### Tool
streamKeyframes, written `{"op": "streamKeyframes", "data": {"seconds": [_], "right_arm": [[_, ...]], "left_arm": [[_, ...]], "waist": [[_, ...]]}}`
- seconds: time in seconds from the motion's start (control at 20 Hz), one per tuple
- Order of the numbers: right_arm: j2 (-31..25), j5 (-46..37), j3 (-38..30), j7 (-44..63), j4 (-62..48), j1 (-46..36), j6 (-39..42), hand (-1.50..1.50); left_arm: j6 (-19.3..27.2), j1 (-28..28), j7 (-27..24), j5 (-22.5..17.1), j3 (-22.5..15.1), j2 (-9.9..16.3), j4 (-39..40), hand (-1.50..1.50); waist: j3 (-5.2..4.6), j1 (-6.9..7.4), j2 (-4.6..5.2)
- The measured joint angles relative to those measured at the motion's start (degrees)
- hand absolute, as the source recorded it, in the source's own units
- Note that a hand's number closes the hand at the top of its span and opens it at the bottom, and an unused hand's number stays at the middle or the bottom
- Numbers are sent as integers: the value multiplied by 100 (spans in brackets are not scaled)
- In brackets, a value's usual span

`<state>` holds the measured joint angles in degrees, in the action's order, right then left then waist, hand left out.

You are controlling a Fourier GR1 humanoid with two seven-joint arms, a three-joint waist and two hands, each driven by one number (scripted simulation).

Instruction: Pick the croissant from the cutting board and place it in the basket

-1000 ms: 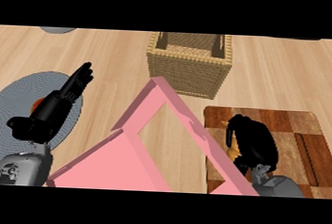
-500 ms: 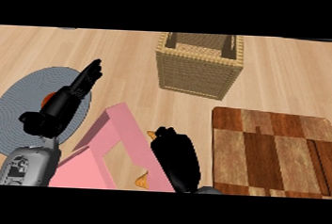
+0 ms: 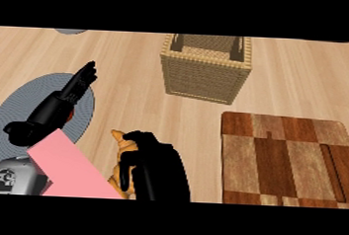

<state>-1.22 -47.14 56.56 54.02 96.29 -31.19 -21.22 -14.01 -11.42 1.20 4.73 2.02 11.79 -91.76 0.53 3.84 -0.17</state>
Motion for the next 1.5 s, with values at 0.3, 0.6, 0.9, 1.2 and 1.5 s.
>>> {"op": "streamKeyframes", "data": {"seconds": [0.3, 0.6, 0.9, 1.2, 1.5], "right_arm": [[-95, -94, 126, 577, 312, -929, -364, 150], [-72, -83, -365, 1026, 259, -1840, -175, 150], [5, 186, -1143, 1255, -413, -2895, -86, 150], [50, 248, -1969, 1200, -1485, -3781, -205, 150], [73, 54, -2733, 926, -2627, -4303, -654, 150]], "left_arm": [[-39, 140, 92, -112, 156, 244, -105, 0], [-11, 117, 153, -209, 212, 272, -87, 0], [37, 53, 176, -247, 126, 103, 4, 0], [90, 71, 19, -189, 63, -22, 133, 0], [123, 35, 46, -131, -12, -91, 109, 0]], "waist": [[-28, -98, -27], [-36, -212, -39], [-59, -191, -16], [-67, -186, 11], [-64, -185, 34]]}}
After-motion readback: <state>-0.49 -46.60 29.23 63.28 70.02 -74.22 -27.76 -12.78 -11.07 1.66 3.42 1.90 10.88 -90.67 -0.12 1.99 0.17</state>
